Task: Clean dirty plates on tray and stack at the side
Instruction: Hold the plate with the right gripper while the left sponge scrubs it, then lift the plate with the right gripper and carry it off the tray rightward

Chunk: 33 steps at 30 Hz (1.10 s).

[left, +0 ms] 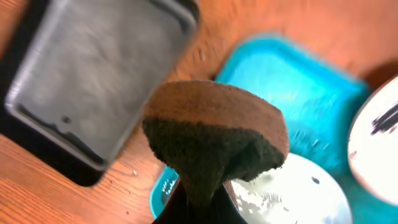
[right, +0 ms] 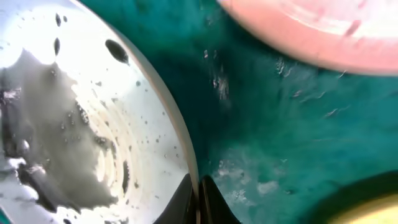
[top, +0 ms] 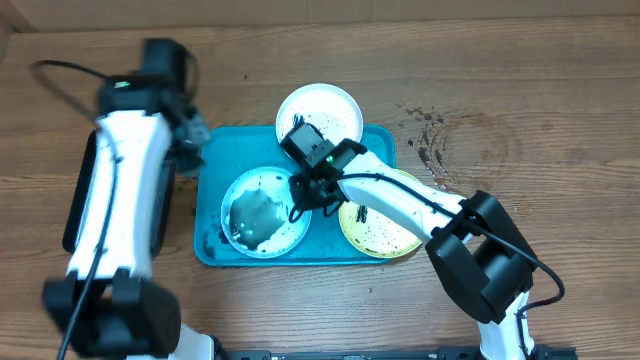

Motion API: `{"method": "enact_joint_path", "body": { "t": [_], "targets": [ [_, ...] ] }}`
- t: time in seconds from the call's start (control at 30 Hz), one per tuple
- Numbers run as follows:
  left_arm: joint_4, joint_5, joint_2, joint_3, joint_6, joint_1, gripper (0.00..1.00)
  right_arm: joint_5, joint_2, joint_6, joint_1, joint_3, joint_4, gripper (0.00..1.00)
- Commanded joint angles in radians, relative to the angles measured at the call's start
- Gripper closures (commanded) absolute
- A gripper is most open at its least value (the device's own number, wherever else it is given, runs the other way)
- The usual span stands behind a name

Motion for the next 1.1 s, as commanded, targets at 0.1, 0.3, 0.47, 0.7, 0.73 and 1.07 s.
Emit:
{"method": "enact_joint_path", "body": {
  "t": [0.1, 0.3, 0.47, 0.7, 0.73, 1.07],
  "targets": [
    [-0.005, 0.009, -0.023, 0.005, -0.002, 0.183, 0.96, 0.308, -0.070, -0.154, 0.055, 0.241, -0.170, 0.96],
    [0.028, 0.060, 0.033, -0.001, 0.055, 0.312, 0.96, 0.509, -0.070, -0.173, 0.123, 0.403, -0.283, 0.96],
    [0.036, 0.105, 0.109, -0.001, 0.058, 0.356, 0.96, 0.628, -0.071, -0.173, 0.153, 0.431, -0.292, 0.96],
    [0.062, 0.106, 0.237, -0.001, 0.074, 0.361, 0.96, 0.907, -0.071, -0.305, 0.210, 0.431, -0.287, 0.96],
    [0.071, 0.106, 0.251, -0.001, 0.074, 0.363, 0.96, 0.919, -0.071, -0.338, 0.222, 0.431, -0.286, 0.96],
    [0.090, 0.106, 0.364, -0.001, 0.095, 0.425, 0.96, 1.189, -0.071, -0.512, 0.356, 0.431, -0.236, 0.96]
  ]
}}
